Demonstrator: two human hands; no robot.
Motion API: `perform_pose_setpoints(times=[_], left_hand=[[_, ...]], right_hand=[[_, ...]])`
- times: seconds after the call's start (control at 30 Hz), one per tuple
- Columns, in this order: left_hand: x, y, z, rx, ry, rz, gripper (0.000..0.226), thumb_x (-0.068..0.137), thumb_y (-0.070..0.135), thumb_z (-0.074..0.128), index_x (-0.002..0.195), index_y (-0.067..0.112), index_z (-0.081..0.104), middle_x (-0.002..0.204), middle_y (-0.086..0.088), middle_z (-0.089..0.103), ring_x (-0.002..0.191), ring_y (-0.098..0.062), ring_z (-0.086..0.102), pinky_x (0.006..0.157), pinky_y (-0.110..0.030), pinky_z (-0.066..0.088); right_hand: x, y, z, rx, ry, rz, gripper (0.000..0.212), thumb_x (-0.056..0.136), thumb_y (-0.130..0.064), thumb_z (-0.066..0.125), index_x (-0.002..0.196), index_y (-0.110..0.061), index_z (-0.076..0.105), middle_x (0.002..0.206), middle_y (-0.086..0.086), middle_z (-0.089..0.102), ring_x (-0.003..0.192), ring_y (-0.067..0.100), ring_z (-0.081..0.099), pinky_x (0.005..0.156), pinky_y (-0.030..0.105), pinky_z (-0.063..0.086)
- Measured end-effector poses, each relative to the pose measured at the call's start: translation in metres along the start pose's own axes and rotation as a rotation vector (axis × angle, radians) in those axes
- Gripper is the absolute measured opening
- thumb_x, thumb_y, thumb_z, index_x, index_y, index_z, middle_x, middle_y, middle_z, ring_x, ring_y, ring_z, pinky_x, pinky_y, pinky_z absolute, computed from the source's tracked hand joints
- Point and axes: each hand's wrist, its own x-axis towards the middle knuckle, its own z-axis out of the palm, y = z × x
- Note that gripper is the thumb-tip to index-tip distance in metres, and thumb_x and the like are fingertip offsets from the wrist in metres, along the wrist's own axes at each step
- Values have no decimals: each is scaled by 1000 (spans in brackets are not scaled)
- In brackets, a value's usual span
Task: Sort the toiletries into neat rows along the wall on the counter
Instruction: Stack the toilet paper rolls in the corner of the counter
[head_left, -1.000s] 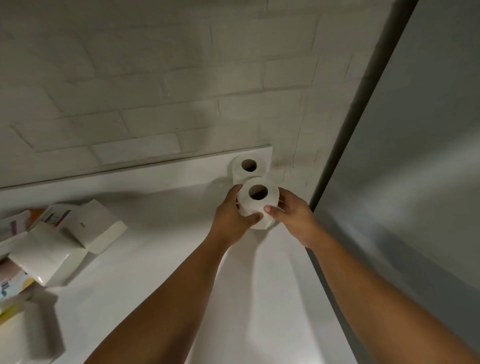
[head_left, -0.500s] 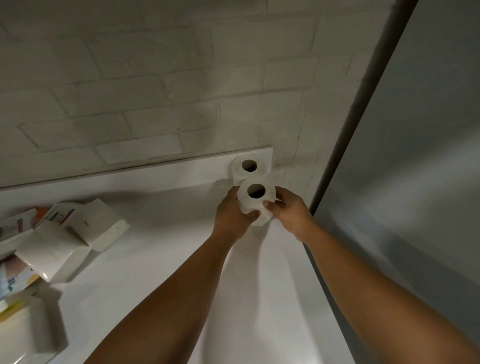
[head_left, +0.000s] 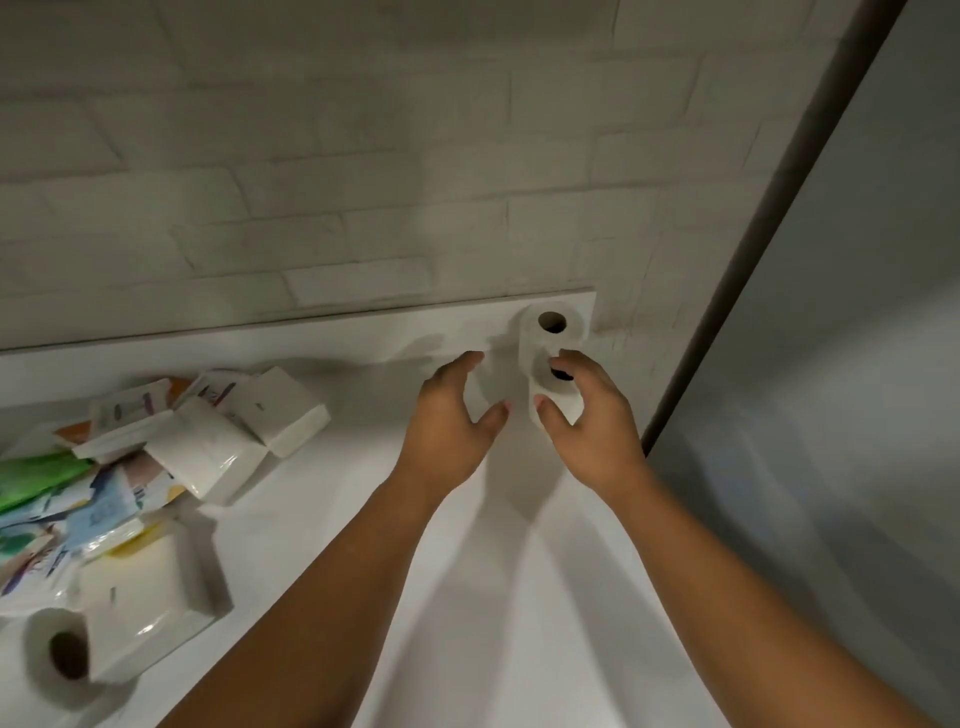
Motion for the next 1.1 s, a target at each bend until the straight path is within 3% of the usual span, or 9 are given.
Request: perform_pose_setpoints(times=[0.23, 0.33, 0.5, 0.77, 0.87, 1.0, 1.1], left_hand=[[-75, -22, -109, 77, 8, 42, 56, 88, 36, 71, 139, 25, 51, 140, 12, 51, 125, -6, 47, 105, -24, 40], [-116, -43, -160, 64, 35, -22, 51, 88, 35, 72, 135, 28, 55, 133, 19, 51, 114, -1, 47, 100, -22, 42], [-177, -98, -238, 115, 67, -76, 45, 86, 36, 73, 129, 31, 60, 133, 17, 54, 122, -4, 49, 101, -20, 38], [-238, -188, -322, 282, -33, -150, 64, 75, 36, 83, 133, 26, 57, 138, 13, 52, 124, 0, 43, 95, -4, 25], [-248, -214, -340, 327, -99, -174, 76, 73, 37, 85, 139, 29, 49, 144, 13, 46, 132, -5, 38, 99, -13, 27], [-250, -233, -344, 364, -185, -211, 93, 70, 38, 86, 149, 29, 36, 153, 9, 37, 140, -12, 32, 107, -21, 29], [-251, -249, -342, 357, -225, -248, 103, 69, 40, 86, 153, 27, 29, 156, 6, 34, 142, -16, 30, 113, -28, 29]], right_hand=[[-55, -80, 57, 79, -157, -52, 43, 91, -26, 66, 133, -23, 55, 143, -12, 48, 134, -3, 39, 111, 17, 32], [-84, -115, 91, 107, -225, -76, 41, 91, -26, 67, 130, -25, 56, 141, -13, 49, 134, -1, 40, 112, 25, 35], [-135, -165, 155, 98, -340, -117, 38, 90, -30, 67, 127, -29, 59, 137, -17, 52, 131, -2, 43, 112, 27, 37], [-208, -216, 261, 50, -508, -119, 47, 89, -29, 66, 135, -31, 52, 140, -17, 49, 129, -4, 42, 111, 19, 34], [-231, -229, 294, 1, -542, -93, 50, 90, -30, 64, 138, -29, 48, 140, -14, 50, 125, 1, 46, 107, 17, 35], [-246, -235, 315, -3, -573, -48, 52, 91, -29, 63, 139, -30, 45, 131, -13, 55, 113, 5, 53, 98, 26, 47], [-247, -239, 328, -46, -556, -24, 49, 90, -27, 63, 137, -30, 46, 118, -14, 59, 91, 1, 52, 87, 23, 46]])
